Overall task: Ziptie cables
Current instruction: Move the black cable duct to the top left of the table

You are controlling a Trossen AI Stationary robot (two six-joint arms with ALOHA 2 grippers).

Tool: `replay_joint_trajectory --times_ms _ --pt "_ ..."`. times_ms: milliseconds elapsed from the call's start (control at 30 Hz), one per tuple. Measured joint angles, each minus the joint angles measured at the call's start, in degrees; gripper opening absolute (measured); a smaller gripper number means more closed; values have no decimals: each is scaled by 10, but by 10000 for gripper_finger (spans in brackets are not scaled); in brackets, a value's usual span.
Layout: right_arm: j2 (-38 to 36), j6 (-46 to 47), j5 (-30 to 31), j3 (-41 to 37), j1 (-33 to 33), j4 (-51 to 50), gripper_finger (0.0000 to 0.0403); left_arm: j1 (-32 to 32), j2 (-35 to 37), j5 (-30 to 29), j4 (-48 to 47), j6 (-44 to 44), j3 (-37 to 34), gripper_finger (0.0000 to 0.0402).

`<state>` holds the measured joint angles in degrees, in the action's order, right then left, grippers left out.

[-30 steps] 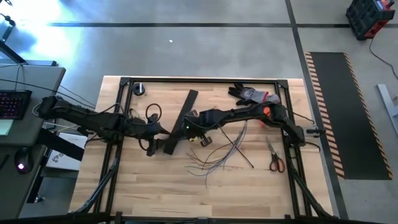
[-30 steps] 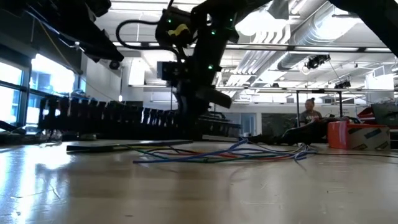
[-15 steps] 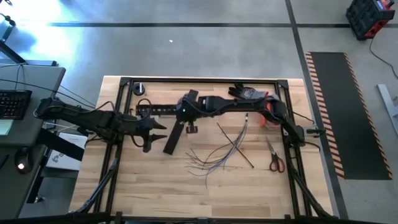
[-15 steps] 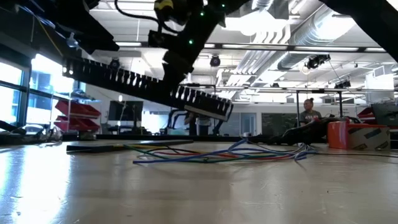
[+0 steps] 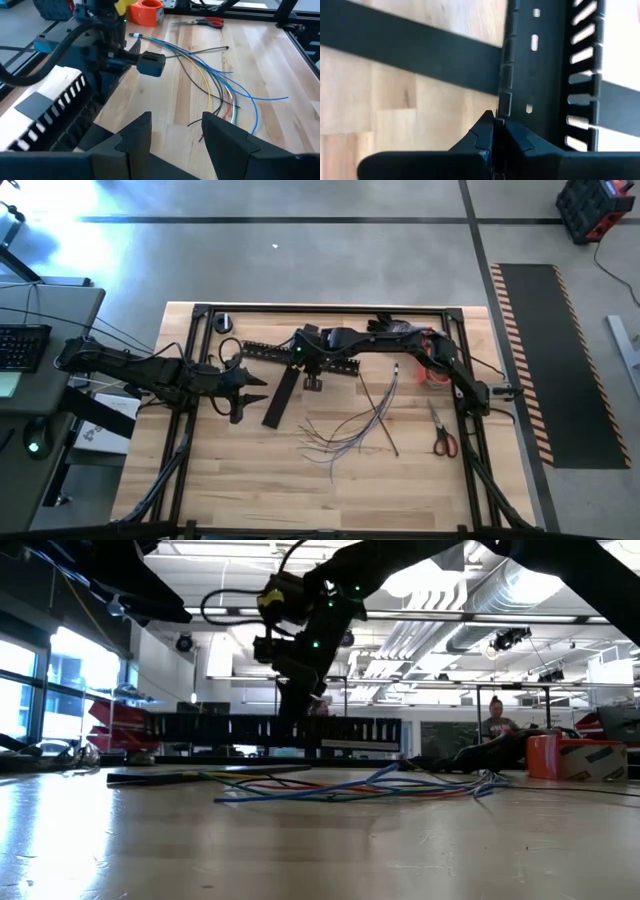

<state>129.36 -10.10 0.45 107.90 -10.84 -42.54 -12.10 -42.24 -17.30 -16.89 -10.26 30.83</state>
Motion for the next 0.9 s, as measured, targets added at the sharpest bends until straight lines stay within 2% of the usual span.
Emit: replay_joint_trajectory --times_ms 167,367,567,767,900 --pt "-2 -11 10 2 -4 -1 0 0 -15 0 11 -33 -4 157" --pt "-17 25 79 35 -16 -28 0 0 -91 12 108 -106 -79 157" --pt "-40 39 127 43 -30 -48 0 7 -181 -80 201 -184 -115 161" --pt "-50 35 126 43 -35 -62 0 27 -266 -56 261 -183 -114 213" --pt "-50 27 126 43 -33 -62 0 37 -335 -64 285 -196 -114 259"
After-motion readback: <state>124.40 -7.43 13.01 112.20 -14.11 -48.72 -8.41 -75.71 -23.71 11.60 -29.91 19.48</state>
